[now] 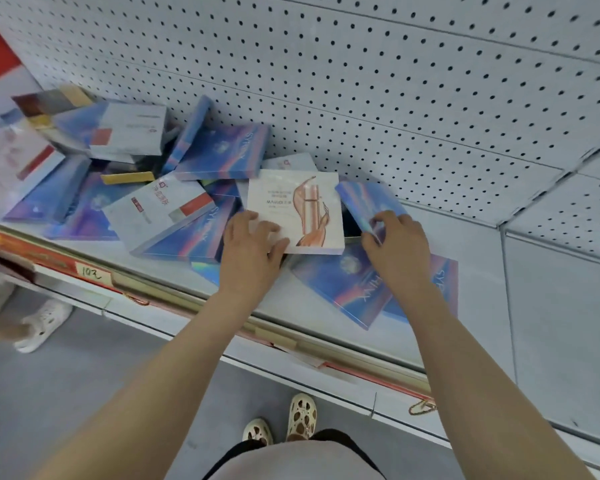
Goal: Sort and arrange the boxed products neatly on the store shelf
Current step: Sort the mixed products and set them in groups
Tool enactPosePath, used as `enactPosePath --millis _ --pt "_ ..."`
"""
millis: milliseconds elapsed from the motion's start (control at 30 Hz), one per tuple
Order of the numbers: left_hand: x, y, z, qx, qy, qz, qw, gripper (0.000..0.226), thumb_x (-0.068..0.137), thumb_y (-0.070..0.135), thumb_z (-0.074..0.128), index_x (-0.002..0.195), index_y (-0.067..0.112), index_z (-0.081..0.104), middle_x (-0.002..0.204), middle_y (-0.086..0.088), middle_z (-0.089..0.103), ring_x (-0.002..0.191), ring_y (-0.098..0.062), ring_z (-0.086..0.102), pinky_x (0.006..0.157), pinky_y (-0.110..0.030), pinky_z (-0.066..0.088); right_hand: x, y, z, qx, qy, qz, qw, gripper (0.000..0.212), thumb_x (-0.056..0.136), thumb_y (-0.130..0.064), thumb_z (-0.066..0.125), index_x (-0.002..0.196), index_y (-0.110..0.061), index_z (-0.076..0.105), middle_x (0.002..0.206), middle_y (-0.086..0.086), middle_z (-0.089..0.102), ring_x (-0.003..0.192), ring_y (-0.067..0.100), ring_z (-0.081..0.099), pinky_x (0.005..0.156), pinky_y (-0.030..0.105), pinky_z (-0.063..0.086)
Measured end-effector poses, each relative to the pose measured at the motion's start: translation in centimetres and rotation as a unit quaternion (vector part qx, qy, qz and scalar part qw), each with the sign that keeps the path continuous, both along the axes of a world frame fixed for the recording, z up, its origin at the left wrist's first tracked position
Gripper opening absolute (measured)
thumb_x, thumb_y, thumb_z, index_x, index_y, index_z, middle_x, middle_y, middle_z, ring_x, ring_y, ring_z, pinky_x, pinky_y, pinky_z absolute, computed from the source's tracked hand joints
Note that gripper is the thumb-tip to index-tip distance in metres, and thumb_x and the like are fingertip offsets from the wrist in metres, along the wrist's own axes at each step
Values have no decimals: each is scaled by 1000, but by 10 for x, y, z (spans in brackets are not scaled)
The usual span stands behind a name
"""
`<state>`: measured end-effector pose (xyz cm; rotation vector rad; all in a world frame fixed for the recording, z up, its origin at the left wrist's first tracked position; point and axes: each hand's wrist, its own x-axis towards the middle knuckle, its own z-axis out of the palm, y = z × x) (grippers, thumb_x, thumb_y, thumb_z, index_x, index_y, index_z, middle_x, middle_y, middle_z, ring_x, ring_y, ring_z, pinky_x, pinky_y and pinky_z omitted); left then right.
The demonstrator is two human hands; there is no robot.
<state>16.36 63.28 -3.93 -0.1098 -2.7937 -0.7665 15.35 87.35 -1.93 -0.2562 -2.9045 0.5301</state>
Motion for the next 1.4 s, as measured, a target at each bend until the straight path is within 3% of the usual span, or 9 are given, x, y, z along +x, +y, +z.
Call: enactPosePath --millis 133,300,433,567,733,900,1033,1200,1400 --pt "-18 1 0 63 -114 104 986 59 89 39 65 137 14 40 140 -12 44 124 -30 47 98 -40 43 -23 -4 18 81 45 7 996 28 93 -23 54 114 -7 64 99 18 63 94 37 56 73 41 43" --pt "-35 2 4 114 -166 115 973 85 84 43 71 147 13 24 140 -9 50 125 -30 51 95 -39 44 -52 -12 21 -62 12 78 995 25 96 -17 45 77 -20 60 74 7 51 72 29 46 65 33 34" --pt "-37 -6 12 238 -243 98 935 72 81 35 76 139 12 41 134 -4 57 121 -26 55 98 -36 45 -77 13 18 -180 -112 65 975 46 94 -3 43 137 -18 52 137 13 49 111 27 56 96 32 39" --pt "-25 -23 27 361 -248 67 896 57 77 11 79 128 17 53 119 2 66 110 -20 62 94 -41 51 -107 27 21 -196 -177 113 958 55 92 -13 53 145 -24 46 147 3 47 125 24 51 95 30 40" --pt "-21 -32 42 348 -204 80 911 64 73 7 80 124 25 46 107 13 61 98 -7 58 83 -28 49 -137 26 14 -207 -299 196 910 84 81 -56 72 152 -35 32 156 -9 34 136 10 38 109 30 33" --pt "-13 -32 38 345 -211 97 909 59 78 9 78 123 22 43 109 9 60 97 -4 58 72 -15 45 -149 24 -4 -43 -241 187 951 84 71 -74 68 138 -27 51 128 11 56 114 29 57 100 43 47" --pt "-12 -30 31 420 -211 120 875 51 84 11 74 124 18 42 120 0 61 107 -18 61 90 -36 53 -141 35 0 89 -180 112 973 81 69 -83 58 112 -14 61 116 17 58 110 35 56 89 40 44" --pt "-16 -20 21 498 -178 133 838 31 91 13 66 115 20 47 108 7 64 94 -10 64 64 -16 52 -113 70 35 -30 -85 38 995 57 79 -69 64 94 -15 56 86 7 58 87 30 55 72 34 37" --pt "-14 -1 14 521 -176 117 827 20 96 12 56 116 12 53 106 1 64 84 -6 62 66 -20 47 -53 110 72 -201 -80 21 976 16 90 -27 68 99 -13 70 79 2 62 70 18 52 64 27 38"
